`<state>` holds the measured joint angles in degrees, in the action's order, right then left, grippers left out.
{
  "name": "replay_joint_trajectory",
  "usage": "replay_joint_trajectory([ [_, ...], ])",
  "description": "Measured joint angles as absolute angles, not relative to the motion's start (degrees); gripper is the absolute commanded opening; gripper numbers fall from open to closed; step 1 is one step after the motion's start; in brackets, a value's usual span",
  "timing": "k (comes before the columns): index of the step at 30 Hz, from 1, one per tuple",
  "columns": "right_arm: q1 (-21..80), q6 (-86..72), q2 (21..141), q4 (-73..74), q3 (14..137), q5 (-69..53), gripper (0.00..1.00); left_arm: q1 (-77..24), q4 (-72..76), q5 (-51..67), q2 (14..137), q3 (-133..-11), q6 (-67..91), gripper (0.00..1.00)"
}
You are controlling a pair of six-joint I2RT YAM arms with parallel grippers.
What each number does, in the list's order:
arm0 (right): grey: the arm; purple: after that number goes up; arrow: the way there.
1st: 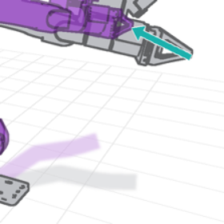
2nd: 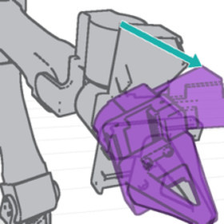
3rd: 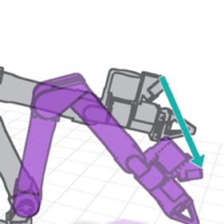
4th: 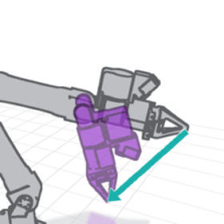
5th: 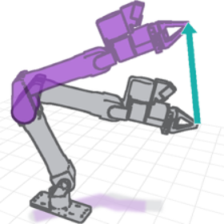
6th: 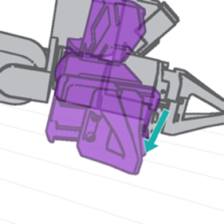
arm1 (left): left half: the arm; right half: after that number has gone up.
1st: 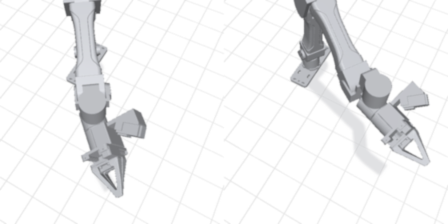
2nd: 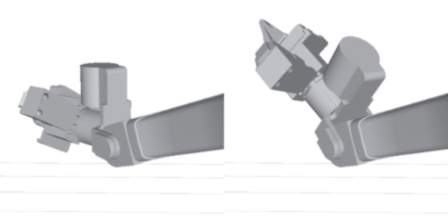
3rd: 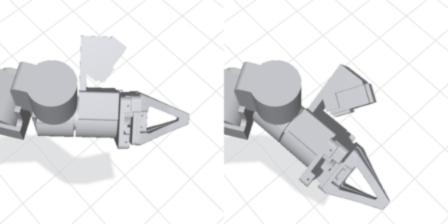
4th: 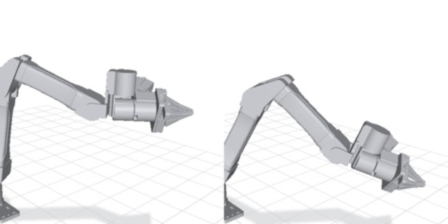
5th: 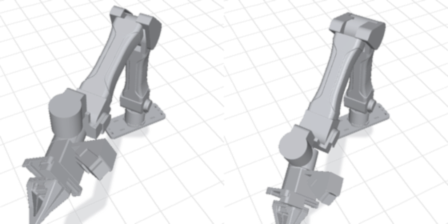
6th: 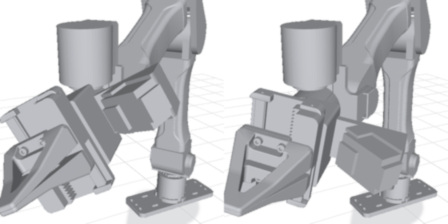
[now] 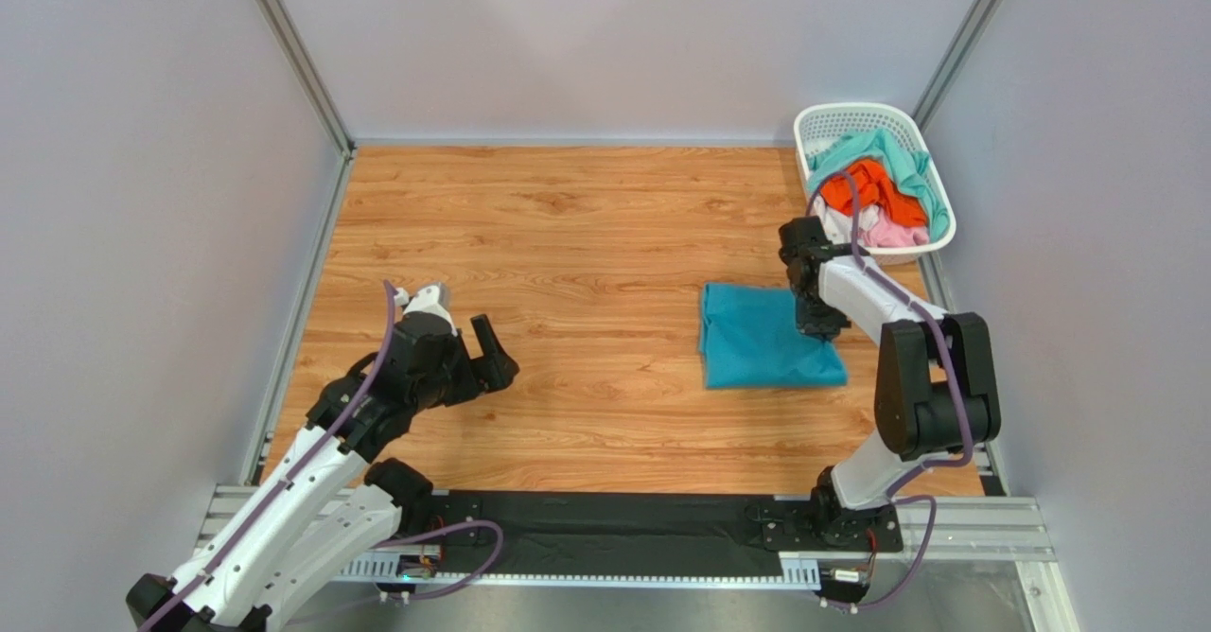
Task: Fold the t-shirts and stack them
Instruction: Neatly place the folded tshirt to the corner
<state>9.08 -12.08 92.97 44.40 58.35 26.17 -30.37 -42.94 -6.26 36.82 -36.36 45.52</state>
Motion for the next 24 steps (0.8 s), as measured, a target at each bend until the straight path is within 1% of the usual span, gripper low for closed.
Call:
replay_joint_trajectory([
  [6,-0.10,-7.97,92.42,46.13,59.96,31.03,0.00,-30.37,-42.44,-5.87,36.80,-36.36,45.28,1.00],
  [12,-9.15,-7.66,93.14,47.62,63.77,36.23,0.00,-30.37,-42.37,-6.11,36.01,-36.36,45.28,1.00],
  [20,-10.20,-7.68,100.20,47.66,67.68,45.25,0.00,-30.37,-42.39,-7.90,33.95,-36.21,45.41,1.00],
  [24,-11.35,-7.27,101.38,46.54,68.84,47.29,0.00,-30.37,-42.39,-8.69,31.92,-35.81,45.60,1.00],
])
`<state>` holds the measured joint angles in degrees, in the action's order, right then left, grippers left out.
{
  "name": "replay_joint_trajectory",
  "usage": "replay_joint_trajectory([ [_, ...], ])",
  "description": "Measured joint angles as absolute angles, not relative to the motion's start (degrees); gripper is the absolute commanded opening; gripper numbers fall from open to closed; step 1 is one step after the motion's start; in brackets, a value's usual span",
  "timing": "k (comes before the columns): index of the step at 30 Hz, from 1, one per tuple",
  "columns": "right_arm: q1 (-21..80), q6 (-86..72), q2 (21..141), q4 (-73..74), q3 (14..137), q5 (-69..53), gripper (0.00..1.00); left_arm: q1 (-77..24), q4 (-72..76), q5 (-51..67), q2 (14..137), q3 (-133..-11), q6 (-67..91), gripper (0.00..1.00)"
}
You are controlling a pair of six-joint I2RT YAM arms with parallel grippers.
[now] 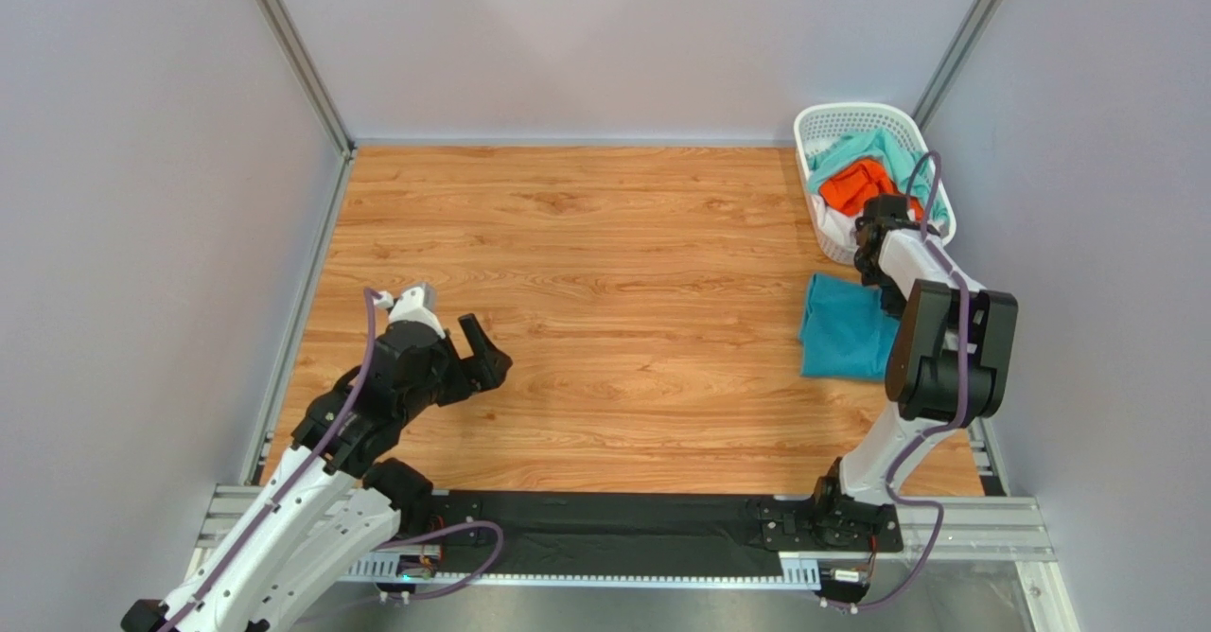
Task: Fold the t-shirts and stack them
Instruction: Neatly place the folded tshirt to the corner, then reset both grippers
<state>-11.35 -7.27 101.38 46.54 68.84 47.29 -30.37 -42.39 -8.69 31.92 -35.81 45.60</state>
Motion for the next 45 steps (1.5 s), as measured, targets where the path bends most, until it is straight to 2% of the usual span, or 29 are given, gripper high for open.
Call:
replay_joint_trajectory([
  [3,-12.25,-5.85,101.38,44.40,69.87,47.20,0.01,-30.37,-42.39,-8.95,31.48,-35.81,45.67,1.00],
  [5,-12.64,-4.93,101.67,43.42,70.91,46.15,0.08,-30.37,-42.39,-9.06,31.55,-35.81,45.69,1.00],
  [6,-12.88,-4.51,102.04,42.81,71.72,45.32,0.33,-30.37,-42.39,-9.08,31.57,-35.81,45.69,1.00],
  [7,-13.06,-4.40,102.41,42.09,72.16,44.69,0.48,-30.37,-42.39,-9.10,31.59,-35.81,45.69,1.00],
  [9,-13.23,-4.01,103.11,41.56,72.90,44.23,0.72,-30.37,-42.39,-9.10,31.66,-35.81,45.69,1.00],
  [11,-13.34,-3.70,103.48,41.34,73.25,44.23,0.79,-30.37,-42.39,-9.10,31.70,-35.81,45.71,1.00],
  [12,-13.37,-3.64,103.55,41.34,73.34,44.23,1.00,-30.37,-42.39,-9.13,31.70,-35.81,45.71,1.00],
  [19,-13.65,-6.26,101.34,43.13,73.95,43.22,1.00,-30.37,-42.39,-9.15,31.83,-35.81,45.71,1.00],
  [25,-12.05,-10.09,86.94,43.97,69.87,37.10,1.00,-30.37,-42.39,-9.13,32.53,-35.81,45.71,1.00],
  [30,-8.82,-13.28,70.43,43.66,63.88,25.32,1.00,-30.37,-42.57,-9.13,34.35,-35.90,45.71,1.00],
  [37,-8.38,-15.88,49.10,39.99,49.32,3.40,1.00,-30.37,-46.74,-9.04,40.01,-39.35,45.74,1.00],
  [45,-8.29,-16.16,40.12,39.13,41.50,-13.85,1.00,-30.37,-50.65,-9.23,35.94,-41.32,46.65,1.00],
])
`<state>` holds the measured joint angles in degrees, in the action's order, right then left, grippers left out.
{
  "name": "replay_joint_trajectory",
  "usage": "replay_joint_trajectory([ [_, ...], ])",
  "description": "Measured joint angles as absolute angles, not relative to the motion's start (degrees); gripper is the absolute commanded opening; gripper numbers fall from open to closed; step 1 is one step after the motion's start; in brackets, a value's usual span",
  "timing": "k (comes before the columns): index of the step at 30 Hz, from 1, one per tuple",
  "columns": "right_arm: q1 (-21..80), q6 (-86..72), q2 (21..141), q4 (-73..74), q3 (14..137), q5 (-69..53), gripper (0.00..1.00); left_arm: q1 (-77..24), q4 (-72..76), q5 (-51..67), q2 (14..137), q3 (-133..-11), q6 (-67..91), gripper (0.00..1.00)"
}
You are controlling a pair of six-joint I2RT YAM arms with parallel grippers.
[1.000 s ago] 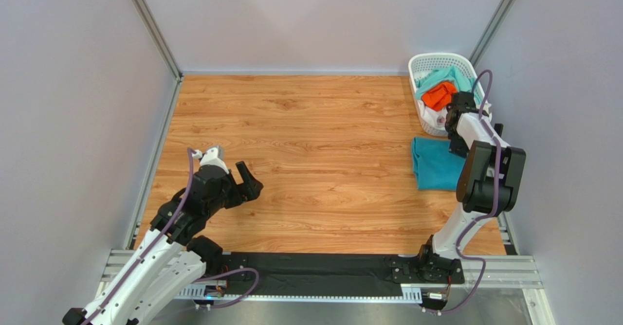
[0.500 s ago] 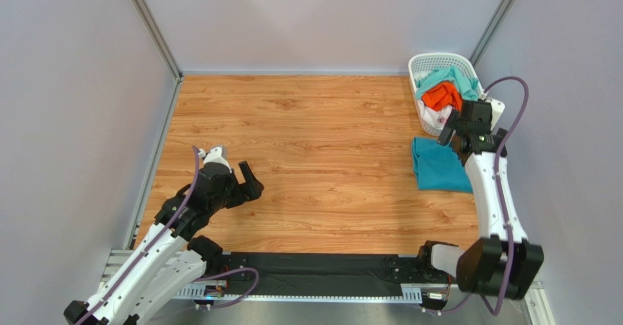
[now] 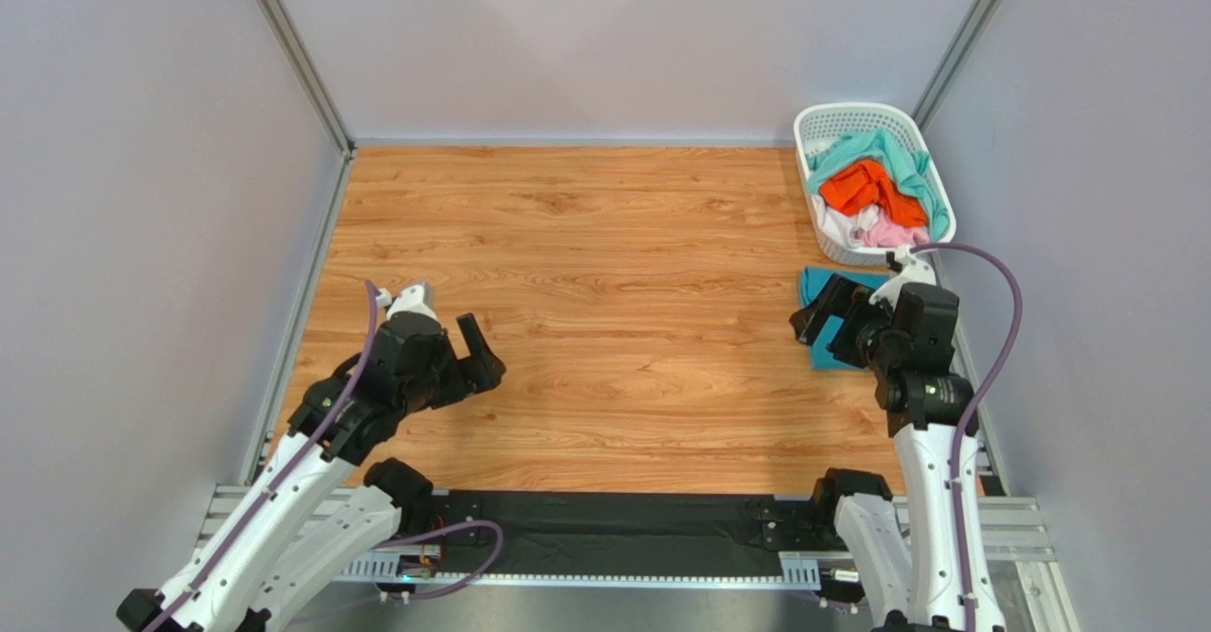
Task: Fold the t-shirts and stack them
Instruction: Reset both grippers
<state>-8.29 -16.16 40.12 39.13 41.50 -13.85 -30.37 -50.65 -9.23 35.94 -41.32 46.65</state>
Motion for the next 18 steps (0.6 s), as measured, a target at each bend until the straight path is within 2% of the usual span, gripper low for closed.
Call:
replay_joint_trajectory([
  [6,-8.29,-16.19,38.02,38.83,38.79,-18.92,1.00,-30.37,-52.82,-12.40,29.17,-40.56,48.42,1.00],
  [18,-8.29,-16.32,31.66,36.82,35.94,-19.86,1.00,-30.37,-55.22,-17.04,22.83,-38.13,51.42,1.00],
])
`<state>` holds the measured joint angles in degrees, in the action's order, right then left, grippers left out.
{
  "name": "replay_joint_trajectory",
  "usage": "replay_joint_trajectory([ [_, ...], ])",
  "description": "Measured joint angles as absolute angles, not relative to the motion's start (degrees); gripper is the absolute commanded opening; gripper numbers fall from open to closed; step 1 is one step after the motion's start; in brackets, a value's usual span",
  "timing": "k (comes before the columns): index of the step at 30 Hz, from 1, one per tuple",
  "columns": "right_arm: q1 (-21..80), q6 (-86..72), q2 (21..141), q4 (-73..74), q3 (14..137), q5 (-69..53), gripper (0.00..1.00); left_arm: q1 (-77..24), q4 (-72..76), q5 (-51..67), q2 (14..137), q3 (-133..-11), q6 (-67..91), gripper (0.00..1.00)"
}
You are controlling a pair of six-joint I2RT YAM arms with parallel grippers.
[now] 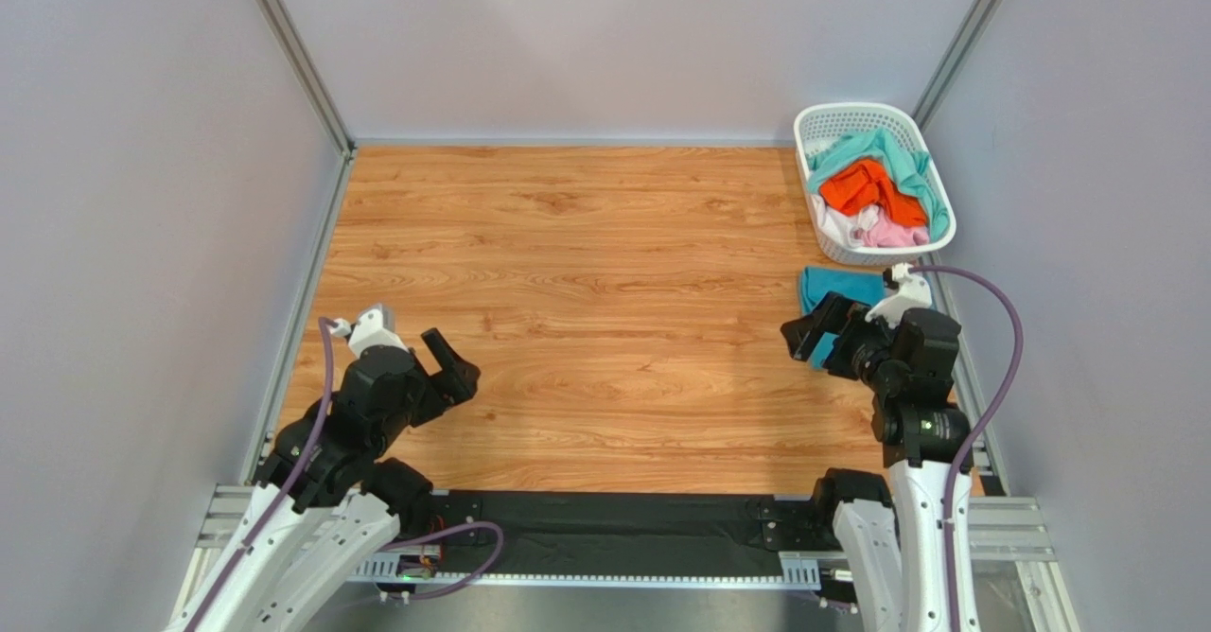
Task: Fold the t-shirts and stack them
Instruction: Reset both grippers
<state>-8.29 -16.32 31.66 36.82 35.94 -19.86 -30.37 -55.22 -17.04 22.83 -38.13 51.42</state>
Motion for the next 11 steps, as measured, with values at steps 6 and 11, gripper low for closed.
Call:
replay_joint_trajectory([
  [6,-8.29,-16.51,30.74,36.10,35.46,-19.90,1.00,-30.37,-55.79,-18.31,22.63,-37.43,52.71,1.00],
  [11,-8.29,-16.73,30.76,35.86,35.14,-20.12,1.00,-30.37,-55.96,-18.81,22.61,-37.43,53.32,1.00],
])
